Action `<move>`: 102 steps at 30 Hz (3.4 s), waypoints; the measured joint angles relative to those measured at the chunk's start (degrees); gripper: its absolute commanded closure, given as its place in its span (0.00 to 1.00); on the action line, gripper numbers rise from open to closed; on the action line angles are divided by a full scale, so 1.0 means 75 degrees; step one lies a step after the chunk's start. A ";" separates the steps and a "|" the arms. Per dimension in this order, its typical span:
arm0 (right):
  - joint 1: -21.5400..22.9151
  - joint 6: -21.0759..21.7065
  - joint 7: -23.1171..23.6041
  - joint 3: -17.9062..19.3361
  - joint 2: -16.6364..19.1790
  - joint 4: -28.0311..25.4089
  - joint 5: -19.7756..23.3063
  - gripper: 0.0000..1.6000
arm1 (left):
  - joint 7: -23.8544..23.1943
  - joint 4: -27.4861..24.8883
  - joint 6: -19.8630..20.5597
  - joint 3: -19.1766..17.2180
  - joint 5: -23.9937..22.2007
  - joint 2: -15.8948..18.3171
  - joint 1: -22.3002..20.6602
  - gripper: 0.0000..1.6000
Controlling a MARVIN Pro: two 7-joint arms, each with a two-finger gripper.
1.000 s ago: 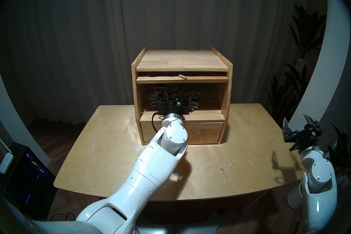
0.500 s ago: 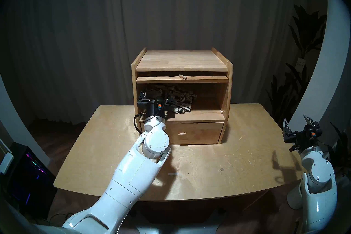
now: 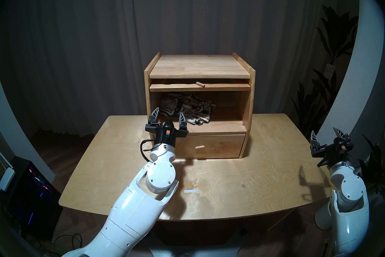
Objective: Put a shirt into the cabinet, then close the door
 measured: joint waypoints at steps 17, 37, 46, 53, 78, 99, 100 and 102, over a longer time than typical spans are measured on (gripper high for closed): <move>0.0036 0.0000 -0.0013 -0.0009 0.0008 0.0080 0.0006 0.00 | -0.0646 -0.1515 -0.0513 -0.0474 -0.0532 0.1133 0.1258 0.00; 0.0086 -0.0003 -0.0023 -0.0024 0.0020 0.0113 0.0012 0.00 | -0.0724 -0.3145 -0.1675 -0.2560 -0.1617 0.2098 0.2139 0.00; 0.0093 -0.0005 -0.0023 -0.0030 0.0028 0.0049 0.0012 0.00 | -0.0636 -0.2418 -0.1744 -0.3728 -0.2490 0.2468 0.3028 0.00; 0.0047 -0.0006 -0.0015 -0.0025 0.0028 -0.0077 0.0012 0.00 | -0.1566 -0.1631 -0.1247 -0.4290 -0.3977 0.2984 0.3448 0.00; 0.0316 0.0307 -0.0237 -0.0836 0.0981 -0.0682 -0.3244 0.00 | -0.3317 -0.2000 -0.1335 -0.4619 -0.5762 0.3612 0.3145 0.00; 0.1503 0.0994 0.1335 -0.3044 0.2440 -0.1822 -0.6077 0.00 | -0.3827 -0.1968 -0.1337 -0.4741 -0.6231 0.3778 0.3116 0.00; 0.1533 0.1047 0.1388 -0.3121 0.2461 -0.1867 -0.6158 0.00 | -0.3843 -0.1966 -0.1337 -0.4745 -0.6247 0.3783 0.3116 0.00; 0.1678 0.1280 0.1617 -0.3457 0.2543 -0.2054 -0.6501 0.00 | -0.3918 -0.1957 -0.1337 -0.4765 -0.6310 0.3803 0.3116 0.00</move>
